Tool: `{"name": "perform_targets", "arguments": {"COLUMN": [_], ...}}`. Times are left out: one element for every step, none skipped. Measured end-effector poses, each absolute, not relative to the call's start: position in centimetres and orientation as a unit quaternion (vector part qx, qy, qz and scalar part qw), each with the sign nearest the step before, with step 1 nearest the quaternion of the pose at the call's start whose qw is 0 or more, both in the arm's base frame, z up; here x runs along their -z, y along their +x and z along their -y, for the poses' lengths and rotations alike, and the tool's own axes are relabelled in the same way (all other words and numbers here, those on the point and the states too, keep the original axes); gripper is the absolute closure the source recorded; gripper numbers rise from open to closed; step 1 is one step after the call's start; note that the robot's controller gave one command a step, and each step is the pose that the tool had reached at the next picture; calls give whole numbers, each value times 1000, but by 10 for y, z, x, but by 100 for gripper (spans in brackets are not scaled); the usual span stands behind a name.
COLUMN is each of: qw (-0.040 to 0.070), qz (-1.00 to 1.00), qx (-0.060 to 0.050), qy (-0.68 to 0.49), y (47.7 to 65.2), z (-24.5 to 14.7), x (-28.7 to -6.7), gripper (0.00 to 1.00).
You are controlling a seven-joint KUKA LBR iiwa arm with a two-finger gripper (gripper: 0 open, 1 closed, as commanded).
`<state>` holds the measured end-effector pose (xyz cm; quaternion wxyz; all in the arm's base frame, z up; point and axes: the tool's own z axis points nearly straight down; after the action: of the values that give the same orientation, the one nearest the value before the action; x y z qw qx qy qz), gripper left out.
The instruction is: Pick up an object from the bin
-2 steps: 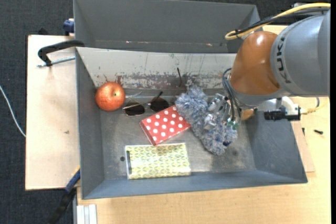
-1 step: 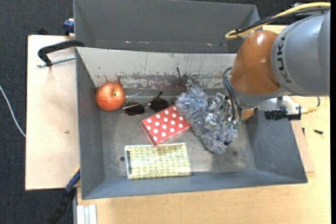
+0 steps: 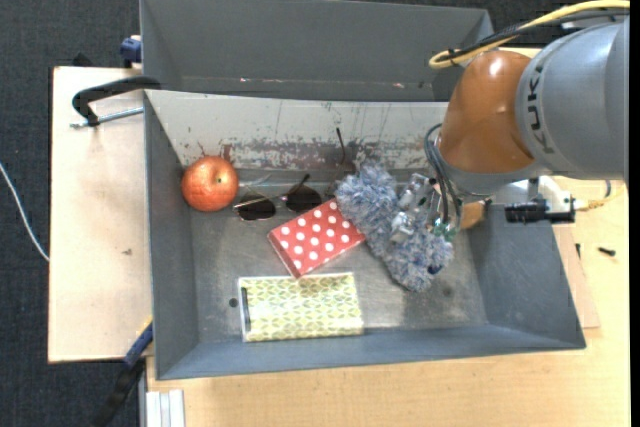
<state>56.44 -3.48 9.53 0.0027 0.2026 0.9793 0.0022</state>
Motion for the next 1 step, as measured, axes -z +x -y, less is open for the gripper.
{"name": "perform_targets", "arguments": {"qw": [2], "qz": [-979], "qx": [-2], "qy": [202], "y": [566], "z": [35], "x": [-98], "gripper": [100]}}
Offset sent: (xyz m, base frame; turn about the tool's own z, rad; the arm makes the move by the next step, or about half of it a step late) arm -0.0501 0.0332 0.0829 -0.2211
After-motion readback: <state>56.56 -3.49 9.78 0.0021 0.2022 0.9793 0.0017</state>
